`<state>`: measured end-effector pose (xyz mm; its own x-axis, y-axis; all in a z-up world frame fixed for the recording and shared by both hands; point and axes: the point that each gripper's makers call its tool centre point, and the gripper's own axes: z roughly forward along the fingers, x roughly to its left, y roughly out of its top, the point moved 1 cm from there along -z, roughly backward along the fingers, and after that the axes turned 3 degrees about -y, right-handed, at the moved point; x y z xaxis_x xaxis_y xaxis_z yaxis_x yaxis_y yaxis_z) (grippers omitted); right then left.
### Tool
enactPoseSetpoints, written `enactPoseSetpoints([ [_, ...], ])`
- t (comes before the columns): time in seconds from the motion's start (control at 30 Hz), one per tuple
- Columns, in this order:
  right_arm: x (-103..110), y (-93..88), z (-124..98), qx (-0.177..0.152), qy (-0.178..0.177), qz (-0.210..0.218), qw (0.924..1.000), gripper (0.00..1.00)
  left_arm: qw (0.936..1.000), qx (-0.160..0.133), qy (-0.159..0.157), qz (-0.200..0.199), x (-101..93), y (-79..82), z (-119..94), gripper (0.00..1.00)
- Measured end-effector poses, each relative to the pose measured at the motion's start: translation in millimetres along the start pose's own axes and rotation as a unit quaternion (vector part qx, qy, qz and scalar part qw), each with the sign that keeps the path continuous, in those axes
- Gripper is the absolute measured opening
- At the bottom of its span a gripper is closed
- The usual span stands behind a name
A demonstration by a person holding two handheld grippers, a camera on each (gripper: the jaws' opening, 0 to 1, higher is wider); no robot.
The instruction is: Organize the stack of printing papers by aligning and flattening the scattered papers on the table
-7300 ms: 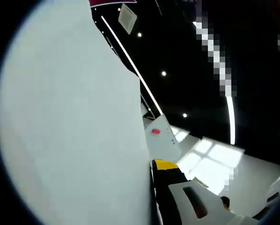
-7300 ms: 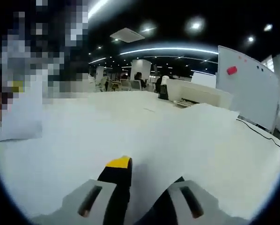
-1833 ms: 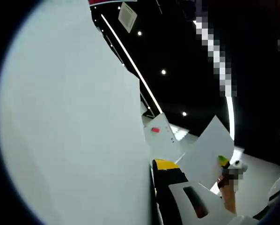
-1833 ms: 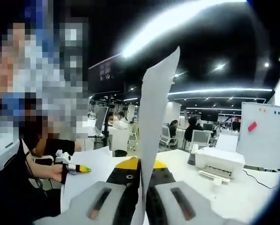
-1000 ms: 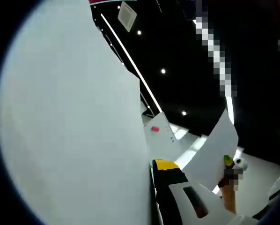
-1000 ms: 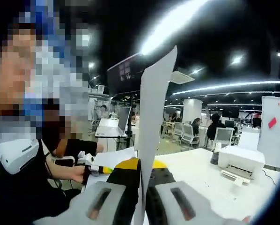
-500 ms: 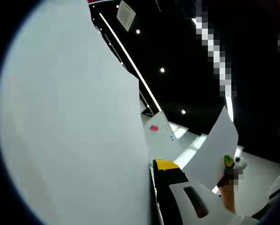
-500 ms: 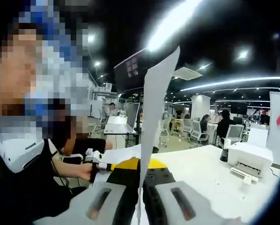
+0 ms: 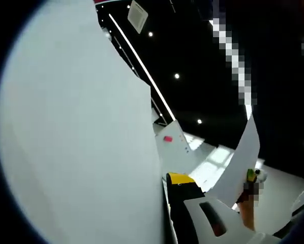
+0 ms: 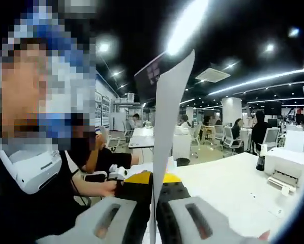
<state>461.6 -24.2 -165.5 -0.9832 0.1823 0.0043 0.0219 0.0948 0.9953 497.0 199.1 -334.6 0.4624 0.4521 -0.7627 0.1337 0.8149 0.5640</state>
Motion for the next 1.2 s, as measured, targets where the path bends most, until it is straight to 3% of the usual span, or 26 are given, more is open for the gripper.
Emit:
enactPoseSetpoints([
  [0.13,-3,-12.3,10,0.024,0.006,0.006,0.9997,0.00,1.0000,0.001,0.000,0.002,-0.4,-0.5,0,0.09],
  [0.5,-13,-30.5,31,0.054,0.006,0.011,0.9985,0.00,1.0000,0.002,-0.003,-0.002,-1.5,-0.9,0,0.09],
  [1.2,-57,-59.9,66,0.100,-0.049,-0.034,0.9932,0.00,0.9999,0.007,-0.011,0.000,-2.6,-1.7,0,0.09],
])
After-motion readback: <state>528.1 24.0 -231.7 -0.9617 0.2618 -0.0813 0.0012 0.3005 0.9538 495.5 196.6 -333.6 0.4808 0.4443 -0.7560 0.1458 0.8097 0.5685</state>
